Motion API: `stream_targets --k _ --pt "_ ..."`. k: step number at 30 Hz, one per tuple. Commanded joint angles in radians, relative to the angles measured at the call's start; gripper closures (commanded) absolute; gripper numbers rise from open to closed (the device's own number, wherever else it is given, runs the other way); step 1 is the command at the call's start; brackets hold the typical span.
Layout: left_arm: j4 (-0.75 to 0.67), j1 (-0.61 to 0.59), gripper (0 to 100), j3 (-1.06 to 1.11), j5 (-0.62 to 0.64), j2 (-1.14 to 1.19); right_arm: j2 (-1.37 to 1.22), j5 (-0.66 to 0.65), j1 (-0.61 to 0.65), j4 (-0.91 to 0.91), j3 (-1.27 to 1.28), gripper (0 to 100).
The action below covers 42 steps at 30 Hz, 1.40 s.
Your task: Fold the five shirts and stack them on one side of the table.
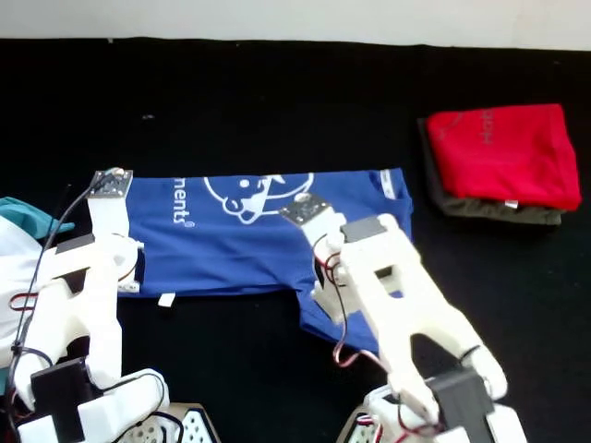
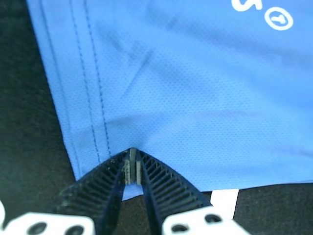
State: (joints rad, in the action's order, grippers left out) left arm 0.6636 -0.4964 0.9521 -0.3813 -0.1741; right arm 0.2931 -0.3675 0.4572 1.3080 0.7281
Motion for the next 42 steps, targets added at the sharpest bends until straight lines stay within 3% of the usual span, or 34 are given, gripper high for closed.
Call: stream_targets --k 1,4,13,20,28,30,36,42 --pt "-0.043 -0.025 99 0.001 -0.003 0.001 0.104 -0.132 0.041 0.128 -0.013 82.0" --pt "-0.043 -0.025 99 0.001 -0.003 0.002 0.154 -0.247 0.068 0.151 0.073 73.8" --pt "-0.046 -0.027 99 -0.001 0.051 0.002 0.182 -0.367 0.073 0.013 0.318 74.3" --pt "-0.06 -0.028 99 0.004 0.06 0.002 0.18 -0.373 0.021 -0.259 0.417 74.3" --pt "-0.061 -0.028 99 0.004 0.06 0.002 -0.059 -0.368 -0.039 -0.285 0.317 74.3" --pt "-0.061 -0.028 99 0.004 0.06 0.002 -0.145 -0.368 -0.061 -0.278 0.266 76.8" --pt "-0.061 -0.028 99 0.004 0.06 0.002 -0.26 -0.371 -0.082 -0.196 0.15 97.9" --pt "-0.061 -0.028 99 0.004 0.06 0.002 -0.191 -0.371 -0.125 -0.062 -0.002 98.8"
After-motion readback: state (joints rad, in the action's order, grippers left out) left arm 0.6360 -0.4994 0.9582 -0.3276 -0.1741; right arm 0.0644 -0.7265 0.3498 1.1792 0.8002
